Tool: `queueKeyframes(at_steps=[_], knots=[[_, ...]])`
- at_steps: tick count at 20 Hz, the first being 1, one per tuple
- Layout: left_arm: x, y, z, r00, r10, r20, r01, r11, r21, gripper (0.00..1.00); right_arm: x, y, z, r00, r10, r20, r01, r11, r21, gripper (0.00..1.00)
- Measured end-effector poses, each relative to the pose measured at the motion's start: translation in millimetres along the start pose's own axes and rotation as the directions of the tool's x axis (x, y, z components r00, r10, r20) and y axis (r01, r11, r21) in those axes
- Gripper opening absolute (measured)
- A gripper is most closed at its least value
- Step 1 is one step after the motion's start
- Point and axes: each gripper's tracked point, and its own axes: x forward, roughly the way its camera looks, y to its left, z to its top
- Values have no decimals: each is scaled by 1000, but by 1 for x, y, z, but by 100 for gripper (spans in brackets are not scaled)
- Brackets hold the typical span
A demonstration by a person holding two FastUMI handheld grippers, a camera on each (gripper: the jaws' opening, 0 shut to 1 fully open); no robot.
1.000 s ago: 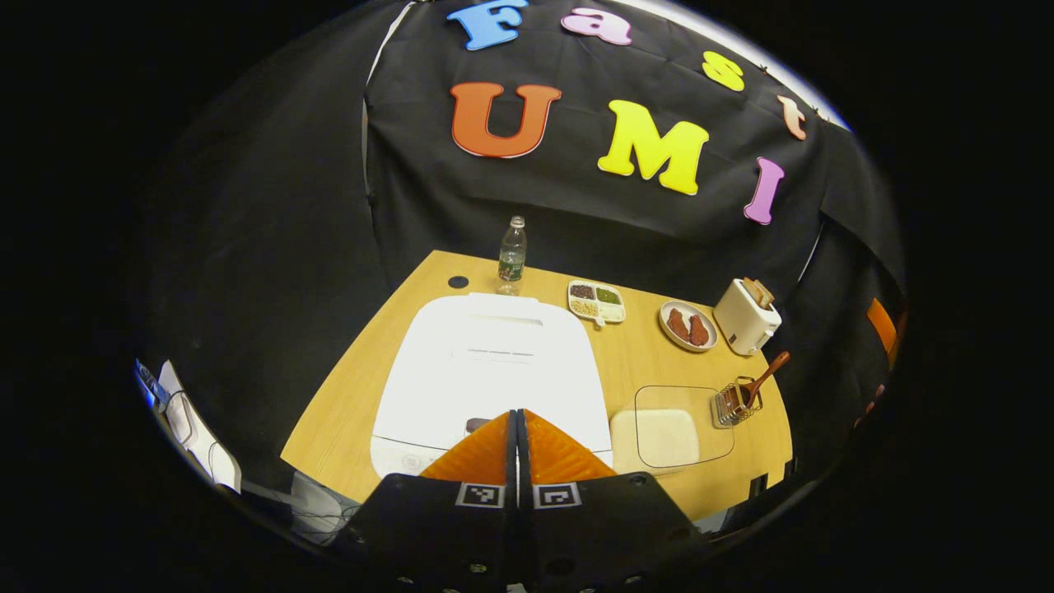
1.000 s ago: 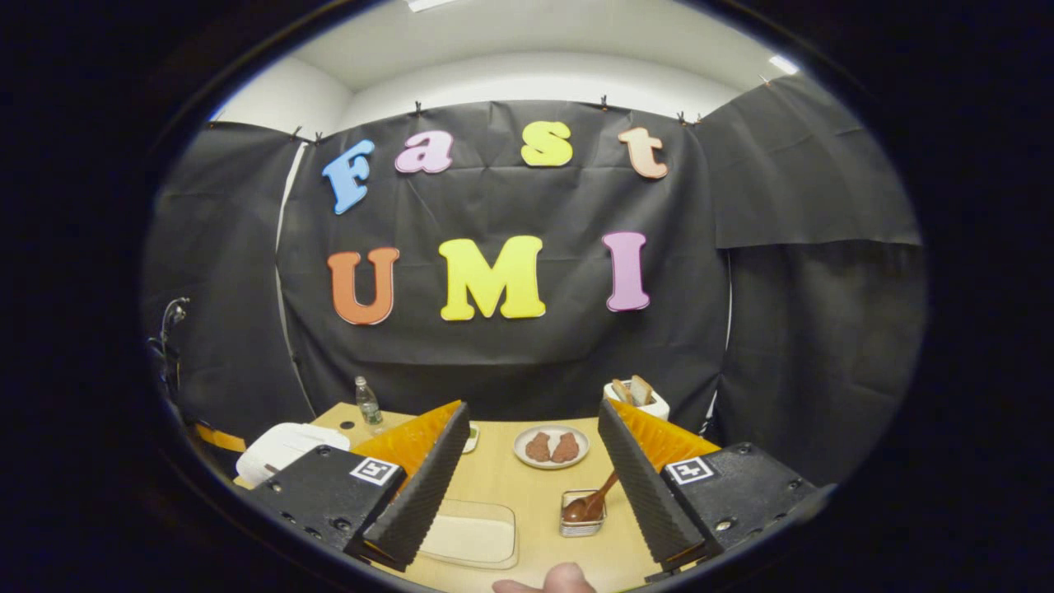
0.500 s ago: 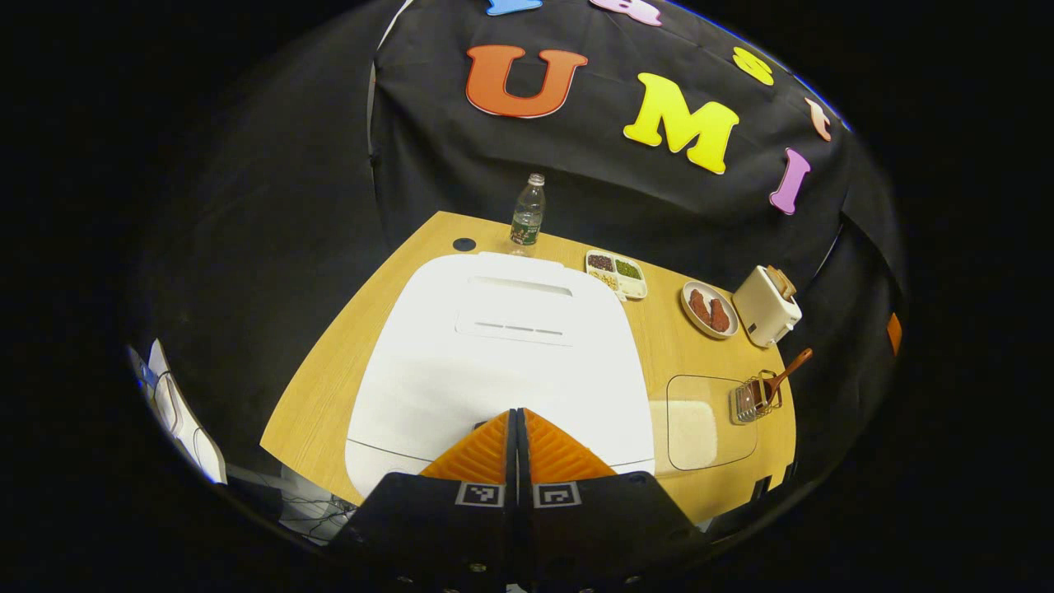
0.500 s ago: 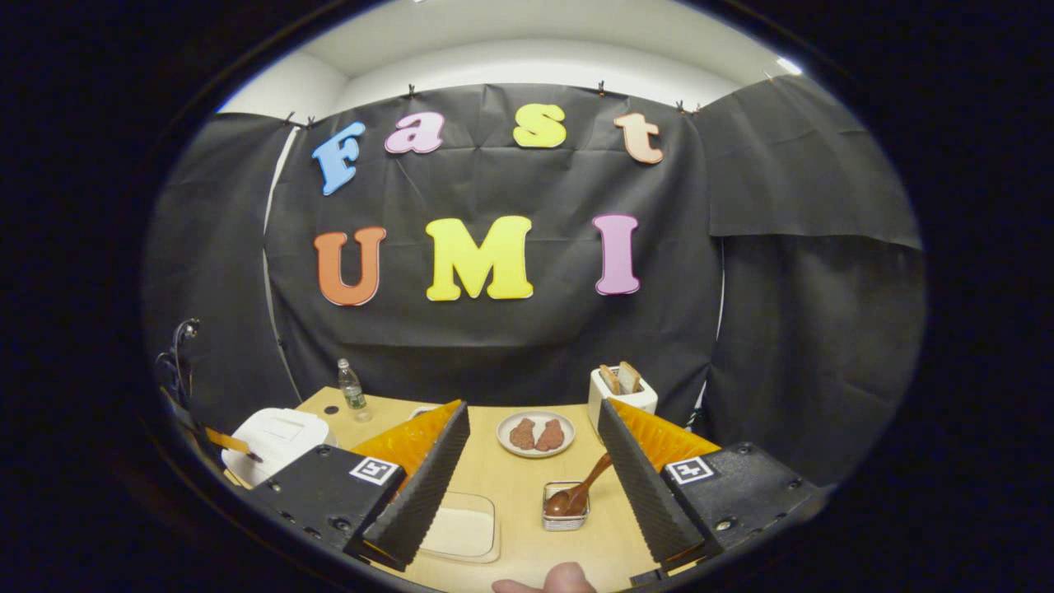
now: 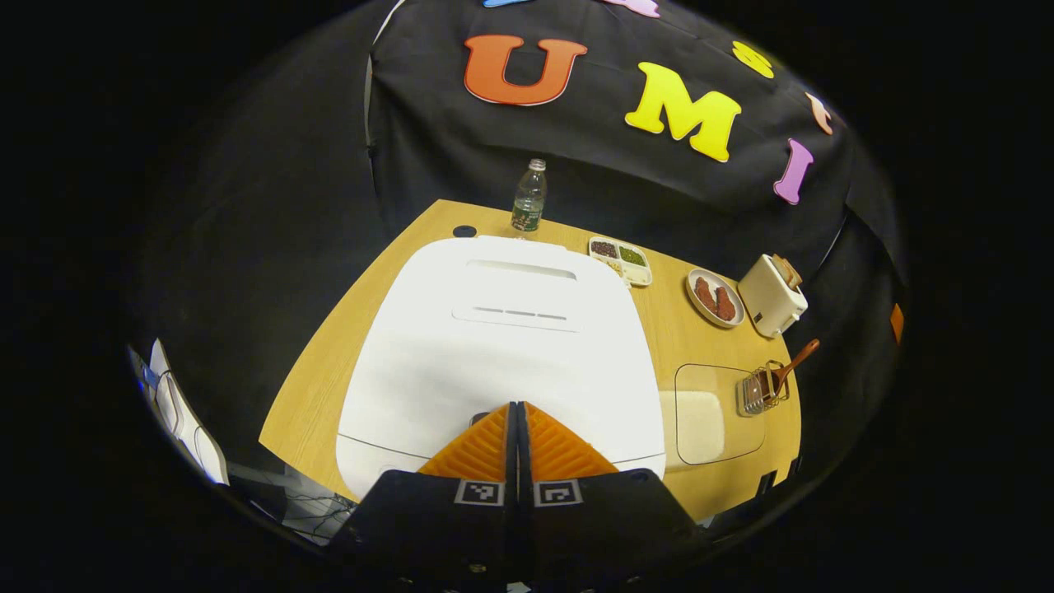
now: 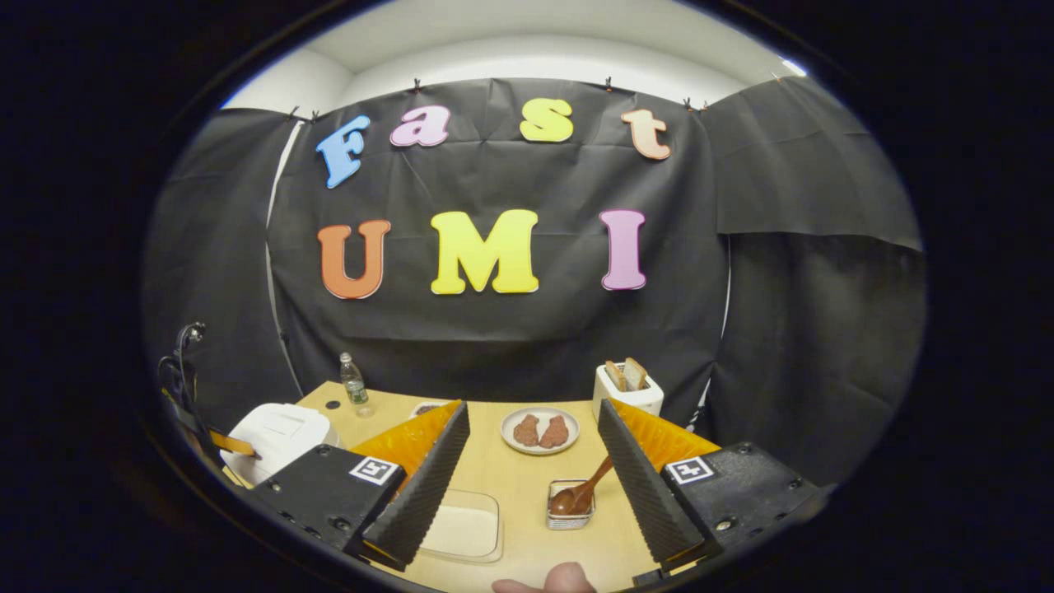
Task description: Close the left gripper, press the button to open the rice cooker; take a wooden spoon from the chopstick holder with the right hand, scoop a spoonful of rice and pour it into the rice cooker, then put the wooden spoon back into the chopstick holder.
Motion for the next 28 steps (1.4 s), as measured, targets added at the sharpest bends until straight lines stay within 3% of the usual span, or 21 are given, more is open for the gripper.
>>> queueKeyframes(at_steps=[7, 10, 13, 15, 17, 20, 22, 28], knots=[[-5, 1, 2, 999, -37, 27, 39, 997, -64, 0, -3, 6, 5, 1000, 12, 9, -12, 1000, 1, 100], [-22, -7, 30, 989, -38, 140, 47, 997, -59, 1, -10, 0, 22, 999, -6, 53, 6, 1000, -7, 99], [-48, -14, 74, 956, -55, 289, 67, 997, -31, 1, -15, -6, 24, 997, -19, 71, 19, 1000, 6, 100], [-63, -22, 105, 924, -60, 377, 70, 997, -15, 17, -17, -11, 26, 997, -29, 78, 29, 1000, 7, 100], [-71, -27, 127, 890, -57, 452, 56, 998, 17, 62, -21, -16, 30, 995, -39, 90, 38, 999, 16, 100], [-88, -28, 158, 839, -35, 542, 15, 999, 43, 90, -26, -24, 34, 993, -54, 103, 52, 998, 21, 100], [-99, -25, 164, 809, -5, 588, -36, 998, 58, 97, -30, -28, 34, 992, -63, 106, 60, 998, 24, 100], [-138, -41, 176, 728, 3, 686, -79, 994, 79, 94, -40, -44, 38, 989, -81, 122, 78, 997, 28, 100]])
